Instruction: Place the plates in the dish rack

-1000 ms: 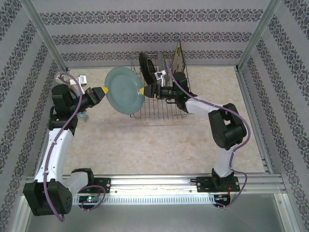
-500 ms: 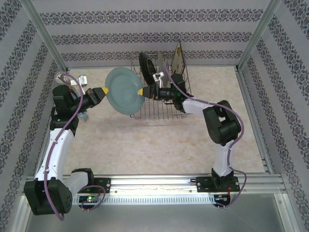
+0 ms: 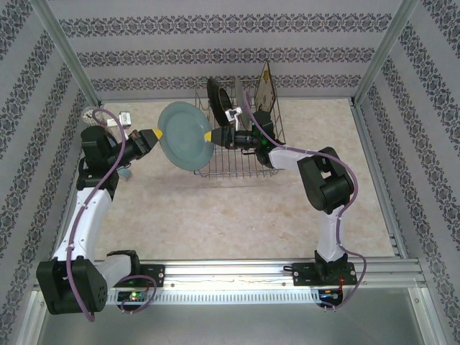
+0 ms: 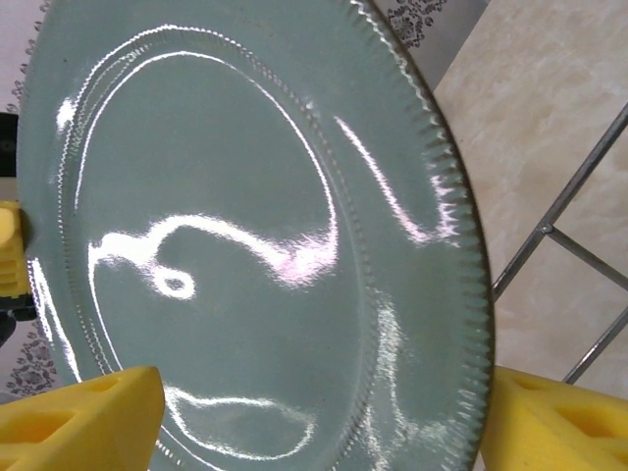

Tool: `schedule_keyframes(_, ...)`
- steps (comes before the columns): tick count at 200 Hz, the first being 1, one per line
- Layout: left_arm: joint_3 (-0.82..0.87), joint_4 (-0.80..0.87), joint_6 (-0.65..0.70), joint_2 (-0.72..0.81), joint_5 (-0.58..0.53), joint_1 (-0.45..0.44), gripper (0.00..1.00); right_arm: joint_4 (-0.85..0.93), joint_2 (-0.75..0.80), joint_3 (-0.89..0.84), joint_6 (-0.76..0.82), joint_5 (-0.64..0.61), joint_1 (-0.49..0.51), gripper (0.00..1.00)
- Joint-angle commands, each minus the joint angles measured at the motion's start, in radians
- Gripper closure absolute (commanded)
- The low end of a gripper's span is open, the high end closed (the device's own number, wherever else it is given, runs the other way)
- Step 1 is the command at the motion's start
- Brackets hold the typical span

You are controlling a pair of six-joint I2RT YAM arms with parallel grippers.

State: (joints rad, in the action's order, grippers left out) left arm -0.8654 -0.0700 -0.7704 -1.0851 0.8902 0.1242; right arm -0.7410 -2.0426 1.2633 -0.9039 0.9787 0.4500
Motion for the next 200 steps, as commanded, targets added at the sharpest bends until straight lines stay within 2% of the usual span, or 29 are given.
schedule_keyframes(1,-0.010,-0.173,-0.018,0.009,0.040,-0.008,1.00,-0.077,-0.021,0.028,-0.019,0.030,0.009,0.22)
schedule_keyframes(74,0.025,-0.221,-0.022,-0.024,0.026,-0.022,1.00,-0.091,-0.020,0.027,-0.037,0.058,0.010,0.37)
schedule_keyframes(127,0.051,-0.223,-0.001,-0.052,0.004,-0.041,1.00,-0.092,0.007,-0.017,-0.030,0.049,0.000,0.61)
schedule_keyframes(200,0.071,-0.225,0.030,-0.096,-0.026,-0.076,1.00,-0.086,0.072,-0.093,-0.005,0.043,-0.026,0.81)
